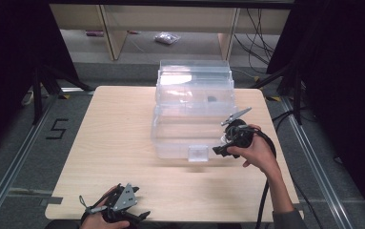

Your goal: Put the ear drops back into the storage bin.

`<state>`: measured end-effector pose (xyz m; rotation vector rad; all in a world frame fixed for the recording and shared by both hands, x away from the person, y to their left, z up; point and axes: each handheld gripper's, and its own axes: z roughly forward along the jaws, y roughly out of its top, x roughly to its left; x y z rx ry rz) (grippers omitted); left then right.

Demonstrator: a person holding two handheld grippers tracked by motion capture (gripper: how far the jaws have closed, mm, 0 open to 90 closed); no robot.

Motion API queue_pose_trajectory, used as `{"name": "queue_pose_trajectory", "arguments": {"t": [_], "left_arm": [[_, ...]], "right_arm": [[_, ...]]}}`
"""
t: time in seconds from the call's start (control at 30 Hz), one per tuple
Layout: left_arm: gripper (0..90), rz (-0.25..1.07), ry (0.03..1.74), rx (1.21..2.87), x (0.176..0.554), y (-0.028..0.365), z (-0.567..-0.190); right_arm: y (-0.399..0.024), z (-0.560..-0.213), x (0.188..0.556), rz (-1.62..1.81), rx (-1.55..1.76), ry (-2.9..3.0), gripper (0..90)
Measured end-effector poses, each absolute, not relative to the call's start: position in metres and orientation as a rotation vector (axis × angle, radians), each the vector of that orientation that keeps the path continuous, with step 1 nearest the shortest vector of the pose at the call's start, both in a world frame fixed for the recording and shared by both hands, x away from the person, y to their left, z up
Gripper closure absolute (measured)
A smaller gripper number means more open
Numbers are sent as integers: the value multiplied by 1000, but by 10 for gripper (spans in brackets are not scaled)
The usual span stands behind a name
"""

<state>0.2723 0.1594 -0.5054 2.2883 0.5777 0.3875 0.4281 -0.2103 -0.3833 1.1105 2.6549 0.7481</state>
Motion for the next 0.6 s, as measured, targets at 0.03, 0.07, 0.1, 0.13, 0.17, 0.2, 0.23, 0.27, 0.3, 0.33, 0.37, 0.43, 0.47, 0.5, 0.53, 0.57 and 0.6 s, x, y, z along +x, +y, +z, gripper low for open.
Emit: {"name": "queue_pose_trajectory", "arguments": {"t": [0.03, 0.07, 0.1, 0.13, 0.17, 0.2, 0.23, 0.27, 0.3, 0.33, 0.37, 0.43, 0.47, 0.5, 0.53, 0.57, 0.6], "left_arm": [[152, 381, 577, 2284, 272, 159, -505], [152, 382, 577, 2284, 272, 159, -506], [152, 382, 577, 2285, 272, 159, -505], [153, 381, 578, 2284, 272, 160, -505], [152, 382, 578, 2284, 272, 160, -505], [152, 384, 578, 2283, 272, 160, -505], [152, 395, 557, 2288, 273, 160, -504], [152, 392, 559, 2286, 273, 160, -504], [152, 393, 558, 2288, 273, 160, -504], [152, 393, 559, 2288, 273, 160, -505], [152, 384, 575, 2284, 272, 160, -505], [152, 385, 577, 2284, 272, 160, -505], [152, 384, 578, 2284, 272, 160, -505], [152, 385, 578, 2284, 272, 160, -505], [152, 385, 577, 2284, 272, 160, -505], [152, 385, 576, 2283, 272, 160, -505], [152, 388, 576, 2284, 272, 160, -505]], "right_arm": [[-210, -385, 427, 763, 1100, 2653, 253], [-210, -385, 427, 763, 1097, 2660, 249], [-211, -386, 426, 766, 1095, 2657, 249], [-212, -387, 426, 768, 1090, 2648, 248], [-211, -387, 425, 773, 1093, 2651, 246], [-211, -388, 424, 783, 1097, 2654, 246], [-211, -388, 423, 784, 1075, 2654, 246], [-211, -388, 422, 794, 1055, 2650, 245], [-210, -388, 419, 783, 1103, 2654, 245], [-210, -388, 418, 795, 1056, 2660, 245], [-210, -387, 417, 792, 1054, 2658, 243], [-208, -387, 413, 802, 1053, 2647, 240], [-208, -387, 412, 805, 1041, 2649, 240], [-208, -387, 409, 805, 1075, 2635, 239], [-207, -389, 408, 816, 1072, 2632, 238], [-208, -389, 408, 833, 1031, 2661, 237], [-207, -390, 406, 845, 1055, 2654, 237]]}}
